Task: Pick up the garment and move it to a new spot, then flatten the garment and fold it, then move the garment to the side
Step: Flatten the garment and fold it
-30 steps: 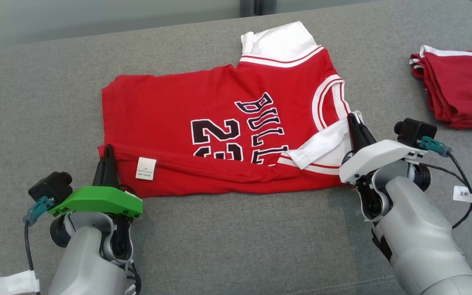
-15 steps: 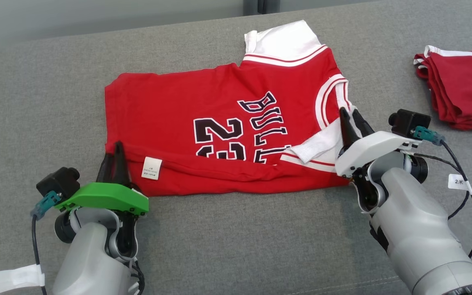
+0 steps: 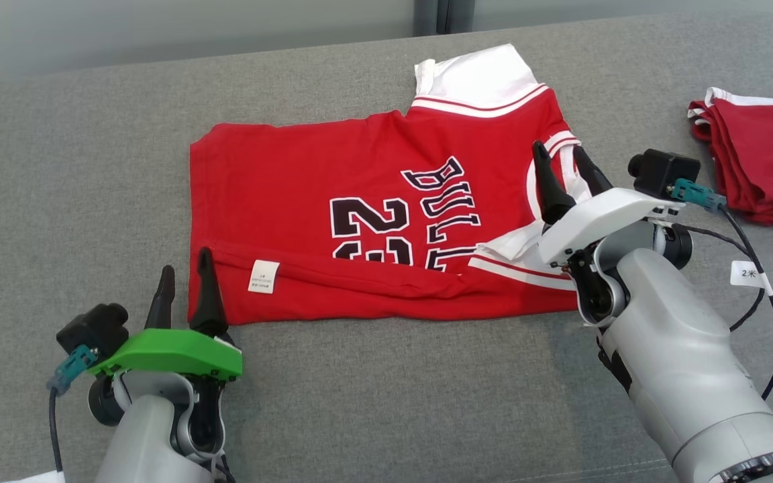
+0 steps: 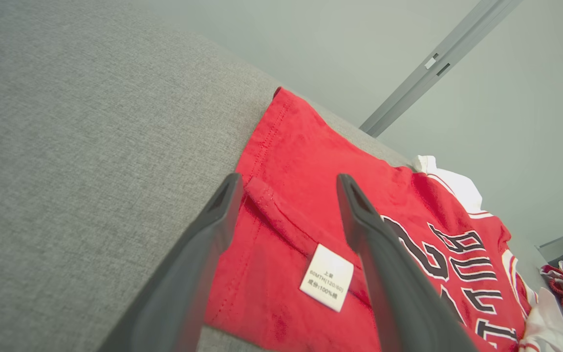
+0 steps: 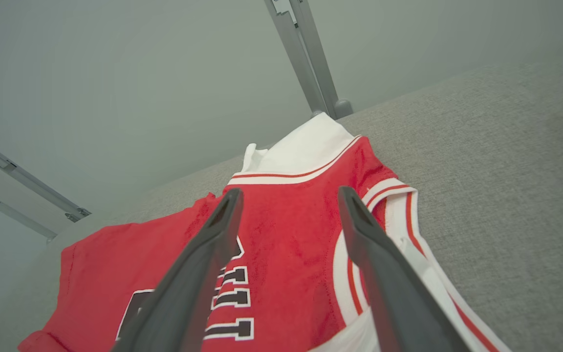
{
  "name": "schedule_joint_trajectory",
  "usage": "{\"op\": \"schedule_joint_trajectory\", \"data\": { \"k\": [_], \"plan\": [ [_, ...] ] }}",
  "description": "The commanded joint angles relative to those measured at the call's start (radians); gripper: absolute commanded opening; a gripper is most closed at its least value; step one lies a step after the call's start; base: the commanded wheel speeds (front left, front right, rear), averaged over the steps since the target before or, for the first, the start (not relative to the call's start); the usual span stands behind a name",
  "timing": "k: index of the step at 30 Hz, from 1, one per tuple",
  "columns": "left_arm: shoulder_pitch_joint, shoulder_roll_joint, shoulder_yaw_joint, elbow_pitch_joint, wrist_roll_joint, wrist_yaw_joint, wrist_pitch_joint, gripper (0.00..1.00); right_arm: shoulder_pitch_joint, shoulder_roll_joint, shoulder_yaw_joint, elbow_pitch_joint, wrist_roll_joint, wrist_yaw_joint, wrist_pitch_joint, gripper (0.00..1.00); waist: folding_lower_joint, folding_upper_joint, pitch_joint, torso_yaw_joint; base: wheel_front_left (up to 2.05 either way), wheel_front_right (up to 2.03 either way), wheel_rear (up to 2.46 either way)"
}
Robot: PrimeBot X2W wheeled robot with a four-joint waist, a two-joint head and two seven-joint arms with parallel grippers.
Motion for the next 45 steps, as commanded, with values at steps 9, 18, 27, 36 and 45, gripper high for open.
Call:
{"op": "schedule_joint_trajectory", "data": {
  "k": [9,18,27,36,45],
  "plan": [
    [0.125,0.004,0.001,0.006,0.029,0.01,0.0,1.0,0.141,-0.032,-0.086,-0.178,-0.089,0.0,-0.002,1.0,0.0,0.0,-0.063,-0.031,0.0,0.0,0.0],
    [0.101,0.005,-0.012,0.139,-0.017,0.032,0.0,1.0,0.321,-0.019,-0.197,-0.383,-0.186,0.0,-0.002,1.0,0.0,0.0,-0.089,-0.078,0.0,0.0,0.0],
    [0.035,0.005,0.059,0.263,-0.069,0.016,0.001,0.44,0.451,-0.006,-0.225,-0.527,-0.207,0.0,-0.002,1.0,0.0,0.0,-0.075,-0.144,0.0,0.0,0.0],
    [0.052,0.008,0.117,0.146,0.137,0.045,0.0,0.0,0.517,-0.004,-0.243,-0.449,-0.261,0.0,0.008,1.0,0.0,0.0,-0.072,-0.138,0.0,0.0,0.0],
    [0.099,0.007,0.106,0.038,0.292,0.061,0.0,0.0,0.448,-0.003,-0.256,-0.294,-0.333,0.0,0.071,1.0,0.0,0.0,-0.068,-0.106,0.0,0.0,0.0]
  ]
}}
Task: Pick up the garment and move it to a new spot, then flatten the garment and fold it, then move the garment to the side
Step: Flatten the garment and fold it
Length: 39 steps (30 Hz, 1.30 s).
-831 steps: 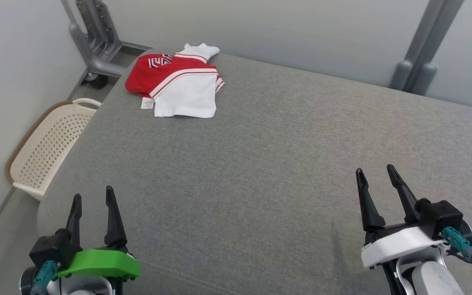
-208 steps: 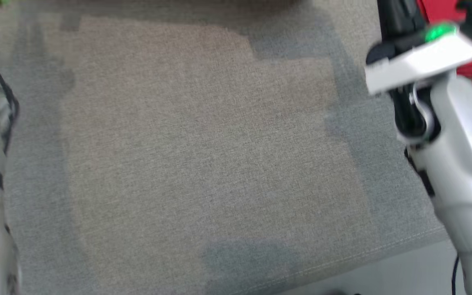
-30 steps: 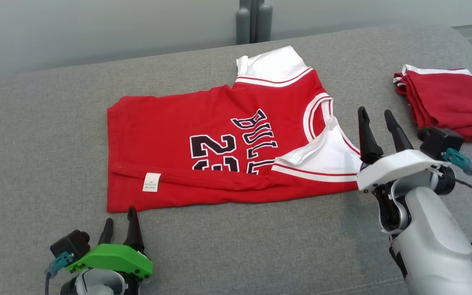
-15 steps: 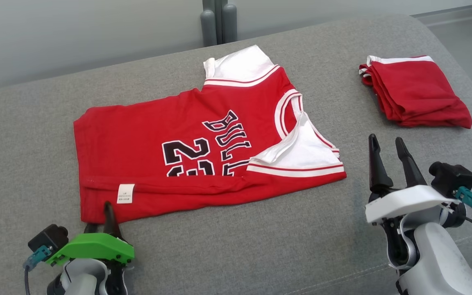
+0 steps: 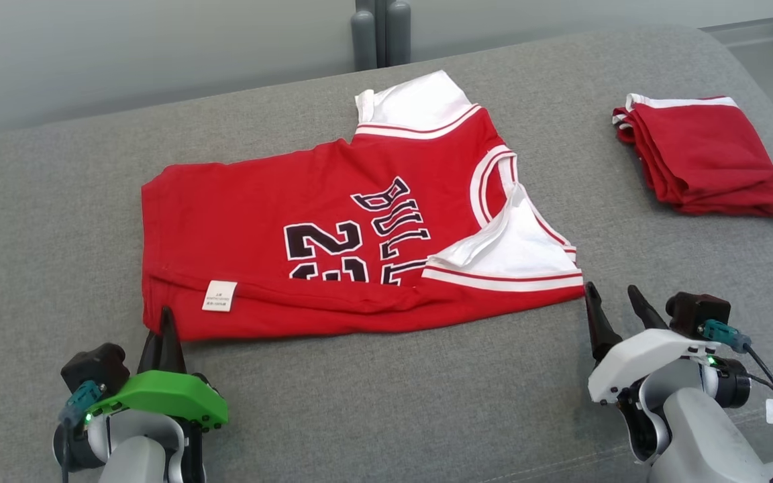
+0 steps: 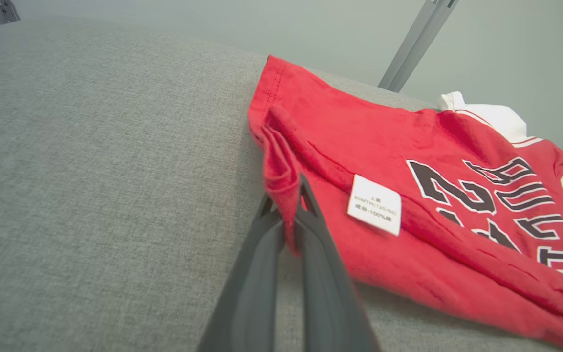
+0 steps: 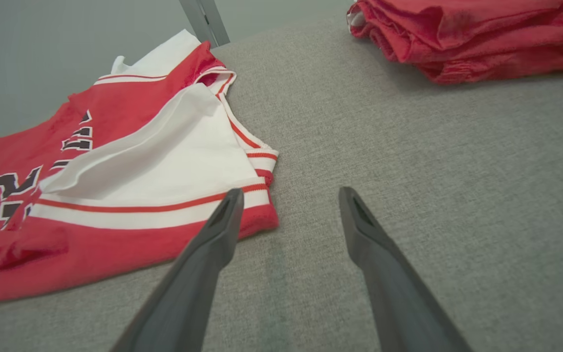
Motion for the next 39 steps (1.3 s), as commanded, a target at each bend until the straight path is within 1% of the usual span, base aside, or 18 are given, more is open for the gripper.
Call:
{"op": "schedule_joint_trajectory", "data": {
  "k": [1,5,6,7,12,13,14,15,16,17,18,24,28,34,37,38,39],
  "plan": [
    [0.012,0.005,0.0,-0.011,0.017,0.005,0.0,0.0,-0.021,-0.002,0.003,0.025,0.006,0.0,0.008,1.0,0.0,0.0,0.003,0.011,0.0,0.0,0.0],
    [0.019,0.005,0.0,-0.024,0.034,0.002,0.0,0.0,-0.075,-0.002,0.005,0.114,0.019,0.0,0.027,1.0,0.0,0.0,0.009,0.027,0.0,0.0,0.0],
    [0.017,0.004,0.0,-0.024,0.036,0.003,0.0,0.0,-0.104,-0.002,0.012,0.164,0.039,0.0,0.037,1.0,0.0,0.0,0.012,0.034,0.0,0.0,0.0],
    [0.015,0.004,-0.001,-0.024,0.036,0.002,0.0,0.0,-0.118,-0.002,0.017,0.187,0.048,0.0,0.041,1.0,0.0,0.0,0.014,0.037,0.0,0.0,0.0],
    [0.001,0.004,-0.014,-0.018,0.017,0.002,0.0,0.0,-0.186,-0.002,0.053,0.301,0.09,0.0,0.05,1.0,0.0,0.0,0.021,0.049,0.0,0.0,0.0],
    [-0.002,0.004,-0.017,-0.016,0.015,0.004,0.0,0.0,-0.198,-0.002,0.065,0.321,0.103,0.0,0.054,0.88,0.0,0.0,0.022,0.05,0.0,0.0,0.0],
    [-0.004,0.004,-0.021,-0.015,0.015,0.005,0.0,0.0,-0.207,-0.001,0.079,0.336,0.119,0.0,0.056,0.6,0.0,0.0,0.023,0.051,0.0,0.0,0.0],
    [-0.007,0.004,-0.024,-0.013,0.012,0.007,0.0,0.0,-0.216,0.0,0.094,0.35,0.138,0.0,0.058,0.43,0.0,0.0,0.023,0.052,0.0,0.0,0.0],
    [-0.008,0.004,-0.026,-0.013,0.01,0.008,0.0,0.0,-0.224,0.0,0.108,0.363,0.155,0.0,0.059,0.33,0.0,0.0,0.024,0.052,0.0,0.0,0.0],
    [-0.008,0.004,-0.028,-0.011,0.009,0.007,0.0,0.0,-0.231,0.0,0.121,0.374,0.172,0.0,0.059,0.14,0.0,0.0,0.024,0.051,0.0,0.0,0.0],
    [-0.008,0.004,-0.029,-0.01,0.01,0.007,0.0,0.0,-0.24,0.0,0.132,0.385,0.185,0.0,0.056,0.0,0.0,0.0,0.024,0.051,0.0,0.0,0.0],
    [-0.01,0.004,-0.029,-0.026,0.015,0.006,0.0,0.0,-0.295,-0.002,0.161,0.408,0.222,0.0,0.002,0.0,0.0,0.0,0.02,0.052,0.0,0.0,0.0],
    [0.018,0.004,-0.02,-0.066,0.002,-0.008,0.0,0.0,-0.298,-0.036,0.173,0.366,0.243,0.0,-0.031,0.0,0.0,0.0,0.01,0.059,0.0,0.0,0.0],
    [0.101,0.004,-0.03,-0.132,-0.032,-0.016,0.0,0.0,-0.214,-0.102,0.157,0.26,0.276,-0.001,-0.049,0.0,0.0,0.0,-0.001,0.068,0.0,0.0,0.0],
    [0.154,0.006,-0.044,-0.155,-0.044,-0.005,0.0,0.0,-0.137,-0.127,0.13,0.197,0.289,-0.001,-0.054,0.0,0.0,0.0,-0.004,0.075,0.0,0.0,0.0],
    [0.154,0.006,-0.044,-0.155,-0.044,-0.005,0.0,0.0,-0.137,-0.127,0.13,0.197,0.289,-0.001,-0.054,0.0,0.0,0.0,-0.004,0.075,0.0,0.0,0.0],
    [0.182,0.006,-0.055,-0.16,-0.056,-0.001,0.0,0.0,-0.079,-0.134,0.111,0.159,0.288,-0.001,-0.056,0.0,0.0,0.0,-0.005,0.079,0.0,0.0,0.0]
  ]
}}
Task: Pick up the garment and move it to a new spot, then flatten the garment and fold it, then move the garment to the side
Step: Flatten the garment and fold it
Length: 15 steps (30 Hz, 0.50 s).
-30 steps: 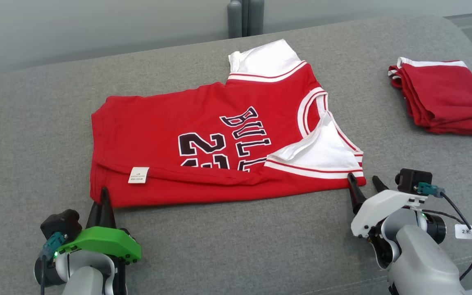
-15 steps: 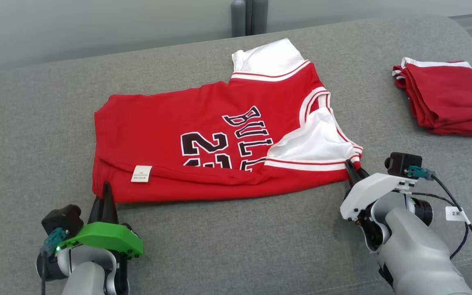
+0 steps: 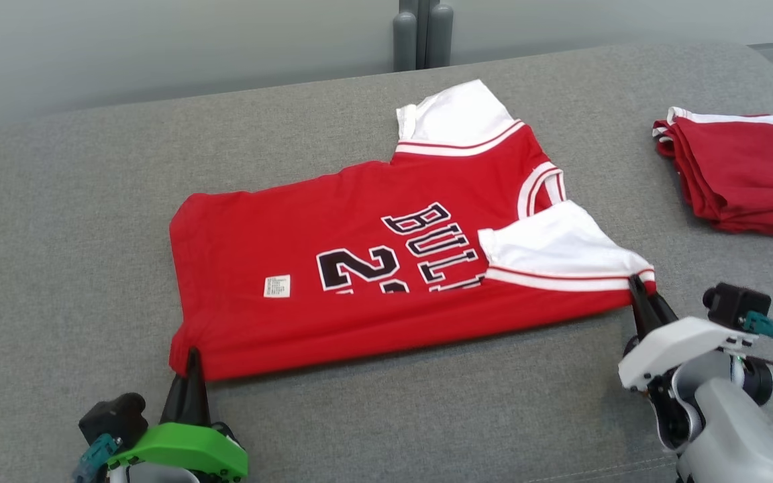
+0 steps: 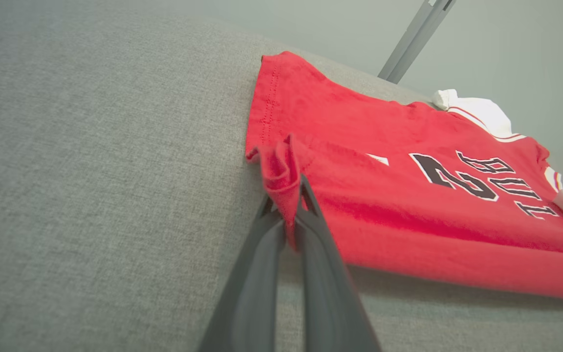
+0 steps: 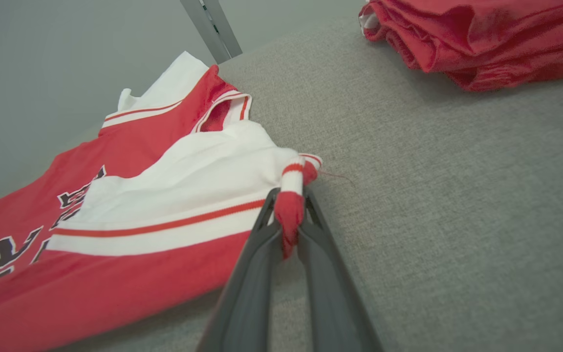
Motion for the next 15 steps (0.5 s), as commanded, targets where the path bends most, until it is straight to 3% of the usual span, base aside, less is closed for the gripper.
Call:
{"op": "schedule_joint_trajectory", "data": {
  "k": [1,8,15],
  "plan": [
    [0.019,0.01,0.005,-0.001,-0.011,0.01,0.0,0.0,0.033,-0.017,-0.017,-0.011,0.006,-0.003,-0.008,0.0,0.0,0.0,-0.001,0.003,0.0,0.0,0.0],
    [0.053,0.011,-0.009,0.048,-0.047,0.032,0.0,0.0,0.187,0.026,-0.075,-0.109,-0.02,-0.003,0.017,0.0,0.0,0.0,-0.004,-0.003,0.0,0.0,0.0],
    [0.028,0.01,-0.009,0.114,-0.046,0.037,0.0,0.0,0.238,0.078,-0.099,-0.118,-0.065,-0.003,0.038,0.0,0.0,0.0,-0.007,-0.014,0.0,0.0,0.0]
  ]
}}
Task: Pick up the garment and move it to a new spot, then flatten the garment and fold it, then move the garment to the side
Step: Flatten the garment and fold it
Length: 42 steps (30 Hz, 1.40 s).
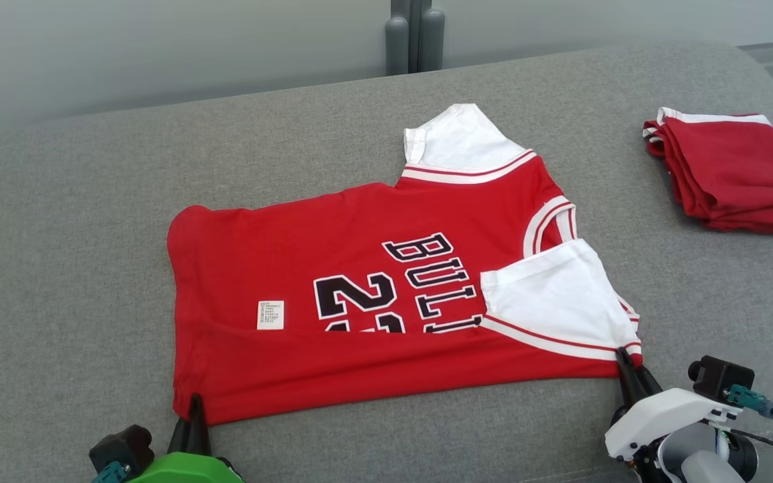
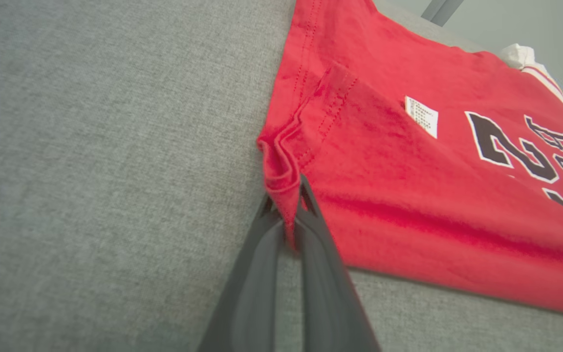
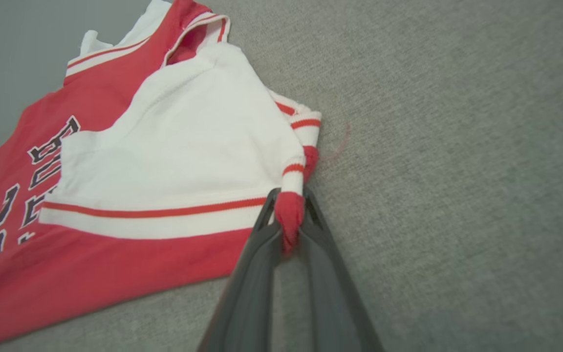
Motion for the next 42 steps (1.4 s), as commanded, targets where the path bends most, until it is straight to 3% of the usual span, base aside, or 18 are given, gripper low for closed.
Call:
{"op": "schedule_joint_trajectory", "data": {
  "k": [1,5,7,10,12,13,14,15,16,17,18,31,42],
  "plan": [
    [-0.01,0.01,0.011,0.006,-0.003,0.007,-0.001,0.0,0.022,-0.004,-0.008,0.003,-0.004,-0.002,0.0,0.0,0.0,0.0,-0.001,0.0,0.0,0.0,0.0],
    [-0.016,0.011,0.013,0.025,0.0,0.007,-0.001,0.0,0.036,0.01,-0.027,0.001,-0.02,-0.002,-0.006,0.02,0.0,0.0,-0.007,0.001,0.0,0.0,0.0],
    [-0.014,0.011,0.012,0.033,-0.004,0.008,-0.001,0.0,0.044,0.013,-0.035,-0.003,-0.026,-0.002,-0.006,0.12,0.0,0.0,-0.011,0.0,0.0,0.0,0.0],
    [-0.005,0.011,0.011,0.041,-0.005,0.008,-0.001,0.0,0.054,0.014,-0.046,-0.008,-0.038,-0.003,-0.006,0.16,0.0,0.0,-0.019,-0.003,0.0,0.0,0.0],
    [0.002,0.011,0.014,0.047,-0.004,0.009,-0.001,0.0,0.065,0.016,-0.052,-0.012,-0.042,-0.003,-0.004,0.27,0.0,0.0,-0.023,-0.006,0.0,0.0,0.0],
    [0.005,0.011,0.016,0.05,-0.004,0.009,0.0,0.0,0.069,0.017,-0.055,-0.015,-0.044,-0.002,-0.003,0.38,0.0,0.0,-0.025,-0.007,0.0,0.0,0.0],
    [0.008,0.011,0.016,0.052,-0.004,0.008,0.0,0.0,0.071,0.018,-0.058,-0.018,-0.046,-0.002,-0.004,0.58,0.0,0.0,-0.028,-0.008,0.0,0.0,0.0],
    [0.011,0.011,0.017,0.053,-0.004,0.007,0.0,0.0,0.074,0.02,-0.06,-0.023,-0.048,-0.002,-0.005,1.0,0.0,0.0,-0.03,-0.01,0.0,0.0,0.0],
    [0.013,0.011,0.018,0.051,-0.002,0.007,0.0,0.22,0.077,0.021,-0.062,-0.029,-0.05,-0.002,-0.006,1.0,0.0,0.0,-0.033,-0.011,0.0,0.0,0.0],
    [0.016,0.011,0.021,0.044,0.005,0.009,-0.001,0.7,0.081,0.022,-0.065,-0.035,-0.051,-0.002,-0.006,1.0,0.0,0.0,-0.036,-0.013,0.0,0.0,0.0],
    [0.02,0.01,0.024,0.036,0.01,0.01,0.0,1.0,0.086,0.023,-0.07,-0.043,-0.055,-0.002,-0.007,1.0,0.0,0.0,-0.039,-0.014,0.0,0.0,0.0],
    [0.024,0.036,0.048,-0.06,0.068,0.012,0.0,1.0,0.136,0.023,-0.137,-0.21,-0.126,-0.002,0.012,1.0,0.0,0.0,-0.072,-0.022,0.0,0.0,0.0],
    [-0.196,0.113,-0.009,-0.048,0.135,-0.003,0.071,1.0,0.116,0.01,-0.129,-0.486,-0.22,-0.002,0.108,1.0,0.0,0.0,-0.041,-0.042,0.0,0.0,0.0]
  ]
}}
